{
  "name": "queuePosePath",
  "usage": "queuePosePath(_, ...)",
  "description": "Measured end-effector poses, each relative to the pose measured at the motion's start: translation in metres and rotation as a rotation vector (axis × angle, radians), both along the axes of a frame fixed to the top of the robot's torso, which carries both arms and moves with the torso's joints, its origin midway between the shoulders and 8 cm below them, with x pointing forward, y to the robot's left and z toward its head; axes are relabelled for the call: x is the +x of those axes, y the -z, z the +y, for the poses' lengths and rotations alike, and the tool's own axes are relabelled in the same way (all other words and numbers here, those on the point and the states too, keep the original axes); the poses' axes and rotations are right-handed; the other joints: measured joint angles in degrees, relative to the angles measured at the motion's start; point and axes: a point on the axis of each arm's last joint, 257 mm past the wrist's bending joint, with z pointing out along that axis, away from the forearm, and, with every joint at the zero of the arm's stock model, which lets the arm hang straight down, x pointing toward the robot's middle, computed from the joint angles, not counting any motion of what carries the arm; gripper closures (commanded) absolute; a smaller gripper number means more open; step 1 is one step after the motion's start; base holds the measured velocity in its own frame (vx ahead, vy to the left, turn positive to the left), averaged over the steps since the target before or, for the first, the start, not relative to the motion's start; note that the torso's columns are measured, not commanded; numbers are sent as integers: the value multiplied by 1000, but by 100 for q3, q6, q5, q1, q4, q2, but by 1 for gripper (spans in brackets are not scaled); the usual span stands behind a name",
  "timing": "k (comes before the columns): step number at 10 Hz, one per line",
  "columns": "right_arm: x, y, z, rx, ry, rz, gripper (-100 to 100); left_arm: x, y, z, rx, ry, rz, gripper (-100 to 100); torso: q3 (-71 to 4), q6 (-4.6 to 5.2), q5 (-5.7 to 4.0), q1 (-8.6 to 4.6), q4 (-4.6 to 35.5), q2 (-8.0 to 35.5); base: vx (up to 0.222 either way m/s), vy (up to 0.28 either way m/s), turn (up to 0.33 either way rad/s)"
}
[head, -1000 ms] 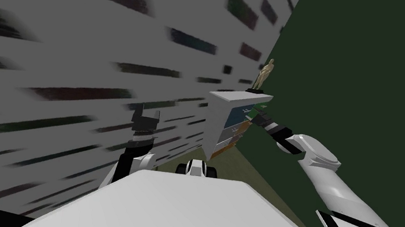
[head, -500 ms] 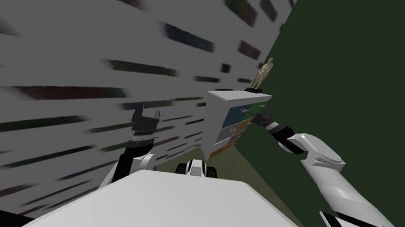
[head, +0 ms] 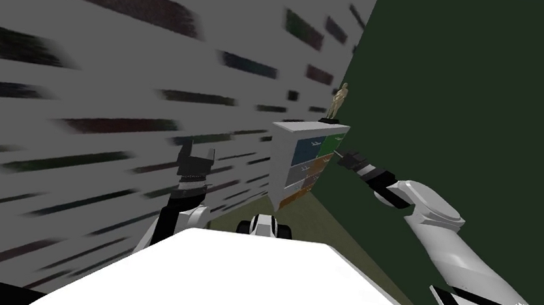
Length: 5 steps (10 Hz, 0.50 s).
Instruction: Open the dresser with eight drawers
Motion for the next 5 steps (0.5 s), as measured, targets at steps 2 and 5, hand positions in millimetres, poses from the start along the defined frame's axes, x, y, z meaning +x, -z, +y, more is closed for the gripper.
queuePosePath(2,5,3,-8,39,25,4,-100,0,0,0,0,0,0,0,15,2,-3,-18,8,28,64,248,17)
queuePosePath(5,9,8,-17,91,59,9,-100,0,0,0,0,0,0,0,43,9,-29,-114,22,70,58,145,24)
